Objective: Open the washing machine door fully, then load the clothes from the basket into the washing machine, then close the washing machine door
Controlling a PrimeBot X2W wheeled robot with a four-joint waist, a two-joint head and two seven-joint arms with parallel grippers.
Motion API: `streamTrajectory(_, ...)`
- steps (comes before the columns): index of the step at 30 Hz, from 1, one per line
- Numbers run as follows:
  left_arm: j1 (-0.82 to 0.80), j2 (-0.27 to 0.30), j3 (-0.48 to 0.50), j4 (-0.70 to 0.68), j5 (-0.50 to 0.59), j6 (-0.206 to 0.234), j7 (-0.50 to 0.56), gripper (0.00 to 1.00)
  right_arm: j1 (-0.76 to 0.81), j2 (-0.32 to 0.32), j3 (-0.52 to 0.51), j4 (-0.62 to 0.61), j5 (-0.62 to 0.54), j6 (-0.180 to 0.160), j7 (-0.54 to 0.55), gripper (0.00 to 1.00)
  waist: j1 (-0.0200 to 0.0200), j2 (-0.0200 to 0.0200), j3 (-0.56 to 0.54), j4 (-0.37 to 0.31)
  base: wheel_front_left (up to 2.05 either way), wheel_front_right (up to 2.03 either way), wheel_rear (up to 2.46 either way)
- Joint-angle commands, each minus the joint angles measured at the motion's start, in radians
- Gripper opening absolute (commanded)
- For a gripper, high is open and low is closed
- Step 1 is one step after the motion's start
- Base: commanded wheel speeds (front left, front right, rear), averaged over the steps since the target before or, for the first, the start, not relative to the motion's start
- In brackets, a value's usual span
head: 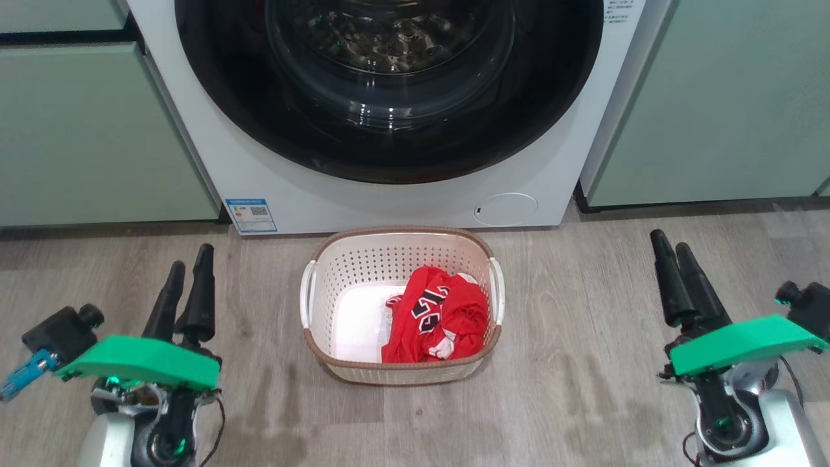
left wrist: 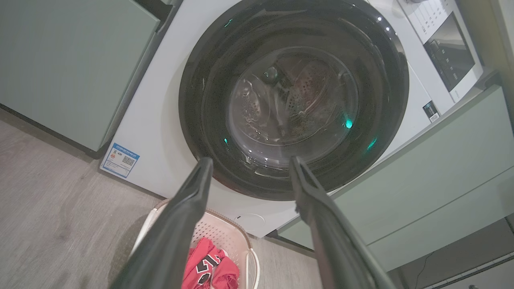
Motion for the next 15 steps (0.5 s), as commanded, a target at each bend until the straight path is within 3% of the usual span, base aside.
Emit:
streamTrajectory(1,-0.057,0.024,0.017,-0.042,0.020,0.004,-0.010,1.00,-0.058,-0.021,0.014,-0.044,-0.019,0.000,-0.005,1.00,0.0000,0.0000,0.001,-0.001,0.00,0.00,0.00)
streamTrajectory(15,-0.035,0.046,-0.005,-0.045,0.215,0.053,-0.052,1.00,-0.050,-0.011,0.049,-0.040,-0.254,0.000,-0.043,1.00,0.0000,0.0000,0.015,-0.011,0.00,0.00,0.00)
